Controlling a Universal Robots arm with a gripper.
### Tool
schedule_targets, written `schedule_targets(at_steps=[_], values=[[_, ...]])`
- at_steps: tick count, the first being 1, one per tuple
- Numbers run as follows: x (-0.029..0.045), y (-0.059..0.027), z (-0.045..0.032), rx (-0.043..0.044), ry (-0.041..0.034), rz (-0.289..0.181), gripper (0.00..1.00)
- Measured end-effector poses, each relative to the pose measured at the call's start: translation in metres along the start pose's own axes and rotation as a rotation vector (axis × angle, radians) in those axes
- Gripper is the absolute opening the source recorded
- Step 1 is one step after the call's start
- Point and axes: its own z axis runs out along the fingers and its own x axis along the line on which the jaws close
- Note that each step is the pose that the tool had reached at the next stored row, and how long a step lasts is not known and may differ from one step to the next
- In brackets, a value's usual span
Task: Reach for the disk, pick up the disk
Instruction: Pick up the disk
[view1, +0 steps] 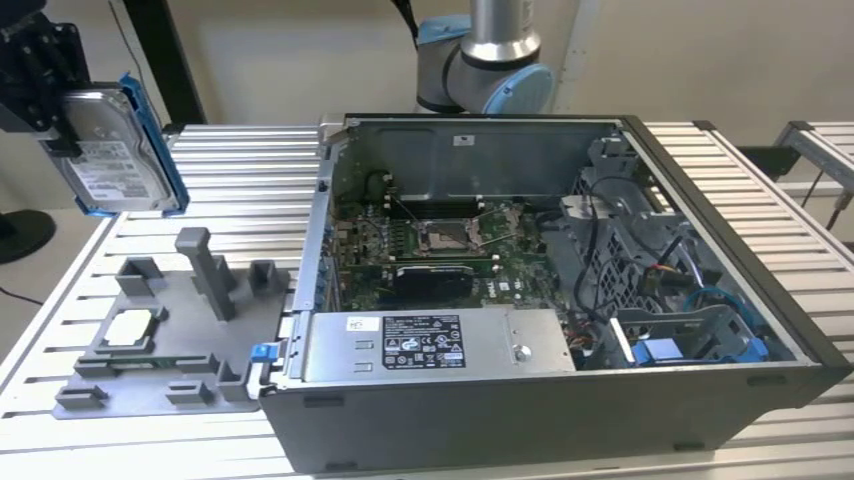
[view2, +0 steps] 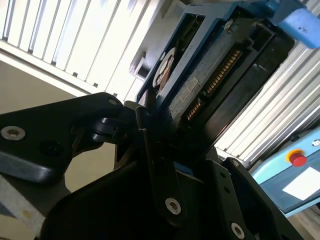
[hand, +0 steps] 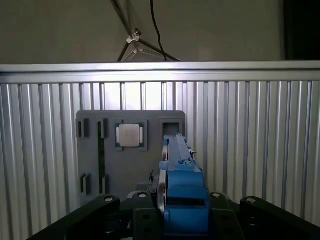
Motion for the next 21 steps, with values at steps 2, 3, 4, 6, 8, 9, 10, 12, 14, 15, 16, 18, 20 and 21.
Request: schedule_targets(at_steps=[2,3,4,6,8,9,10,12,14,15,16,18,20,21], values=[[0.0000,-0.0001,-0.0035,0.0000,0.0000,0.000,0.00],[0.0000,-0.0001,-0.0050,0.0001,0.0000,0.000,0.00],[0.0000,-0.0001,-0.0067,0.0000,0.0000,0.000,0.00],[0.0000,-0.0002,-0.0100,0.0001,0.0000,0.000,0.00],[0.0000,-0.0003,-0.0135,-0.0001,0.0000,0.000,0.00],[0.0000,-0.0003,-0.0153,0.0000,0.0000,0.000,0.00],[0.0000,-0.0003,-0.0170,0.0001,-0.0001,0.000,0.00],[0.0000,-0.0003,-0.0204,0.0000,0.0000,0.000,0.00],[0.0000,-0.0004,-0.0236,0.0000,0.0000,0.000,0.00],[0.0000,-0.0004,-0.0252,0.0000,0.0000,0.000,0.00],[0.0000,-0.0004,-0.0268,0.0000,0.0000,0.000,0.00],[0.0000,-0.0004,-0.0298,0.0000,0.0000,0.000,0.00],[0.0000,-0.0004,-0.0325,0.0001,-0.0001,0.000,0.00],[0.0000,-0.0005,-0.0338,0.0001,0.0000,0.000,0.00]])
